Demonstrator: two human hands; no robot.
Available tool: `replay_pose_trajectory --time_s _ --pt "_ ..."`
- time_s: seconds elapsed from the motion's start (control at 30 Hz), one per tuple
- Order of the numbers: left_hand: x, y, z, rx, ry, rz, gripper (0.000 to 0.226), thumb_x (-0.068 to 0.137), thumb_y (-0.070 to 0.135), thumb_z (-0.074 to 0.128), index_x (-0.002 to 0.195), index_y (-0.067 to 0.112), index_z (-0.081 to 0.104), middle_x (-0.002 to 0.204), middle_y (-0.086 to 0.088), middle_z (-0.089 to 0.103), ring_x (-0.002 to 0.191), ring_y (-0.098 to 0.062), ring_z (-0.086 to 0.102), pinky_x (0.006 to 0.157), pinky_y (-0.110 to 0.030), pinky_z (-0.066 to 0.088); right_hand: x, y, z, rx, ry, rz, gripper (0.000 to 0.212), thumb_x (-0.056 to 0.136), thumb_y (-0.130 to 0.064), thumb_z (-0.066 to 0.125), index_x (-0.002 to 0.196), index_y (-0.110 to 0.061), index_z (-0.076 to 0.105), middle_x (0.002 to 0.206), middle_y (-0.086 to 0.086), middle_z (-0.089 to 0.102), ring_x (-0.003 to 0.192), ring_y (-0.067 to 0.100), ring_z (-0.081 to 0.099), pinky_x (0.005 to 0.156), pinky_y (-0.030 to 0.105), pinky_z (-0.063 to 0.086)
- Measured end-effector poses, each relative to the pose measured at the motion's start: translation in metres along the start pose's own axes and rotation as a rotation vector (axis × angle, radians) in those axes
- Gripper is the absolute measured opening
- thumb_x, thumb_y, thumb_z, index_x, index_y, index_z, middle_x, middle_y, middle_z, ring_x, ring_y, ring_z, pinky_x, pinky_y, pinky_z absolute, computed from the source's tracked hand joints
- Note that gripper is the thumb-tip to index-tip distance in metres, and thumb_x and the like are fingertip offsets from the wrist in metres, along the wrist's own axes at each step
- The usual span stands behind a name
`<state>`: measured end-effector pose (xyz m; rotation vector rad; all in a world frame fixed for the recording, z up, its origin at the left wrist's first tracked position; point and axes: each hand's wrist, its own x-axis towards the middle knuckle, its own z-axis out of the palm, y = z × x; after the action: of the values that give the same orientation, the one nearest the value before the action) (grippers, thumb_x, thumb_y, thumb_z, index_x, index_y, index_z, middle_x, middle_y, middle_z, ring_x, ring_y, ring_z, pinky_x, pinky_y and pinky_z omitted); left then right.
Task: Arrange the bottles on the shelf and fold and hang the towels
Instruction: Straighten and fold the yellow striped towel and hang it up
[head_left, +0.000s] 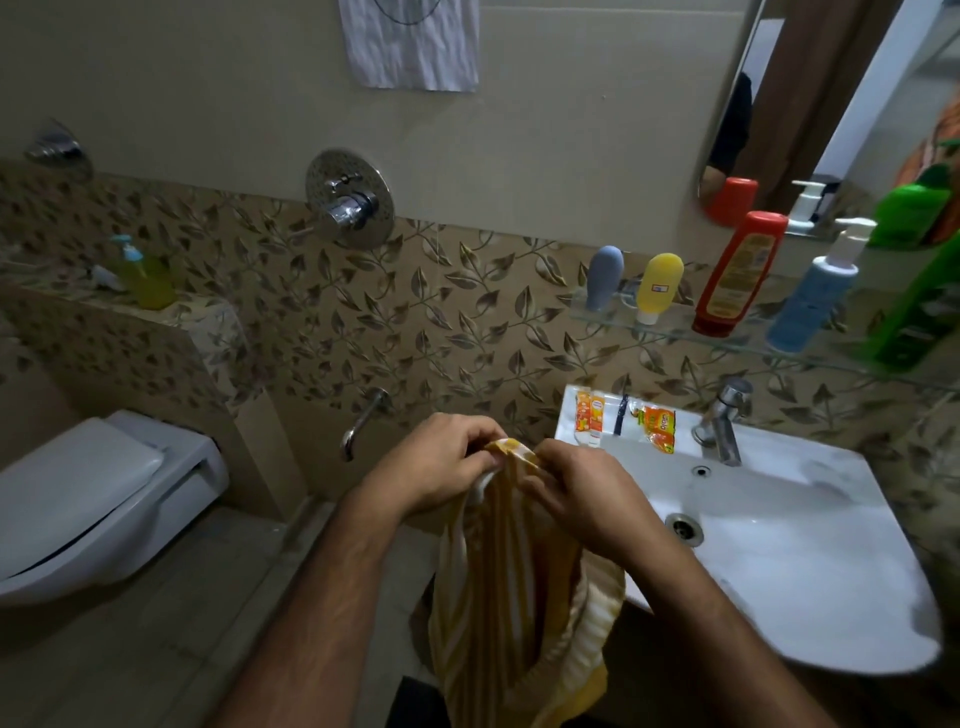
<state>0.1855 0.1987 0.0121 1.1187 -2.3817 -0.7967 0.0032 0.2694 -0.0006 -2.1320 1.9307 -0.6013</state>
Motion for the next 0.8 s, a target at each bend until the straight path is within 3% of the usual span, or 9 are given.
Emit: replay_pose_trajectory --time_s 0.13,0.27,0.37,0.6,0.73,0.8 --pt "0.001 0.015 -0.017 0.111 0.028 0.012 0.012 0.093 0.027 0.062 0.097 0.037 0.067 0.084 0.023 0.063 0.081 0.003 0.058 0.070 -0.019 0.042 -0.004 0.023 0.004 0.092 -0.250 0.179 0.011 0.087 -0.017 0.063 0.097 -0.020 0.067 0.089 -0.004 0.068 0.080 0.014 0.064 0.065 0.027 0.053" --pt "0.002 0.026 -0.038 0.243 -0.001 0.026 0.019 0.093 0.023 0.060 0.106 0.035 0.067 0.093 0.019 0.063 0.088 -0.001 0.056 0.076 -0.021 0.042 -0.011 0.034 0.019 0.461 -0.419 0.262 0.024 0.086 -0.012 0.064 0.108 -0.021 0.067 0.099 -0.002 0.072 0.088 0.010 0.069 0.078 0.027 0.058" --pt "0.003 0.029 -0.049 0.285 0.016 0.017 0.020 0.092 0.022 0.060 0.106 0.034 0.067 0.092 0.020 0.062 0.088 -0.001 0.055 0.076 -0.021 0.040 -0.011 0.035 0.034 0.485 -0.336 0.325 0.017 0.085 -0.016 0.064 0.101 -0.020 0.069 0.098 0.000 0.072 0.089 0.014 0.069 0.080 0.032 0.060" --pt "0.000 0.018 -0.061 0.284 0.084 -0.039 0.014 0.091 0.025 0.064 0.096 0.038 0.066 0.081 0.026 0.058 0.075 0.008 0.054 0.066 -0.015 0.036 -0.013 0.036 0.047 0.335 0.167 0.480 0.011 0.085 -0.029 0.062 0.094 -0.028 0.068 0.080 -0.012 0.065 0.076 0.008 0.064 0.067 0.029 0.056" --pt "-0.001 0.017 -0.064 0.283 0.126 -0.050 0.012 0.092 0.028 0.063 0.101 0.034 0.069 0.080 0.027 0.058 0.077 0.011 0.053 0.065 -0.014 0.037 -0.018 0.031 0.061 0.445 0.155 0.448 0.006 0.087 -0.029 0.061 0.086 -0.030 0.067 0.077 -0.014 0.067 0.071 0.003 0.062 0.058 0.021 0.047" --pt "-0.002 0.018 -0.066 0.283 0.123 -0.057 0.012 0.092 0.028 0.063 0.101 0.033 0.069 0.083 0.023 0.061 0.079 0.008 0.056 0.066 -0.018 0.040 -0.021 0.029 0.067 0.438 0.149 0.422 0.004 0.087 -0.029 0.064 0.089 -0.032 0.066 0.081 -0.014 0.069 0.073 0.002 0.064 0.061 0.020 0.050"
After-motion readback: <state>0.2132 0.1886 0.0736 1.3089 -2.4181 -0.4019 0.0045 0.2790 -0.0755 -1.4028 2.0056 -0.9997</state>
